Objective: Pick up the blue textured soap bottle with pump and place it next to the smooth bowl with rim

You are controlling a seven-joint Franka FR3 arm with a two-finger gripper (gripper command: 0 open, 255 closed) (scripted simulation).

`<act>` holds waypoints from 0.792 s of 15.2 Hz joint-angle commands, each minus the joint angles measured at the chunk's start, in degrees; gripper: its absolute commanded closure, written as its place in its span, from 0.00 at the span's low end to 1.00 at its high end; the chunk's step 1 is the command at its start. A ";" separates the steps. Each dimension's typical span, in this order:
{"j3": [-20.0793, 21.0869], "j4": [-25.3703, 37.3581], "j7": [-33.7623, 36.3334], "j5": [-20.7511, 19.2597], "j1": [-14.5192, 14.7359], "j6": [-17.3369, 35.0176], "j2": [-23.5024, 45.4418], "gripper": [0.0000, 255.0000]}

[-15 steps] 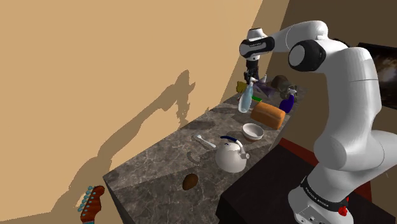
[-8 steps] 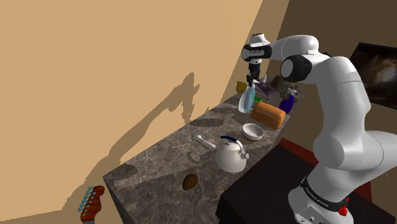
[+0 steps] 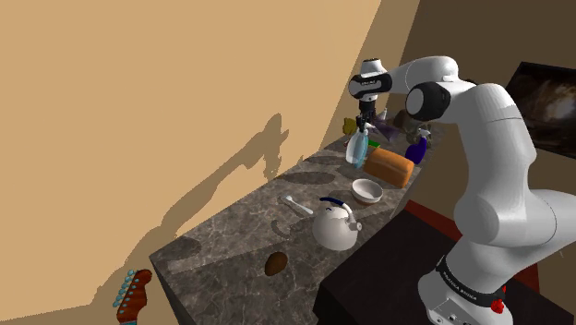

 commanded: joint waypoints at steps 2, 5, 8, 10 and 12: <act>-0.05 -0.37 0.34 -0.10 0.02 1.55 1.13 1.00; -0.10 -1.08 0.67 -0.21 0.00 3.14 2.04 1.00; -0.16 -1.56 0.97 -0.31 -0.01 4.63 3.07 1.00; -0.20 -1.76 1.17 -0.37 -0.01 5.58 3.83 1.00; -0.24 -1.91 1.36 -0.44 -0.01 6.50 4.62 1.00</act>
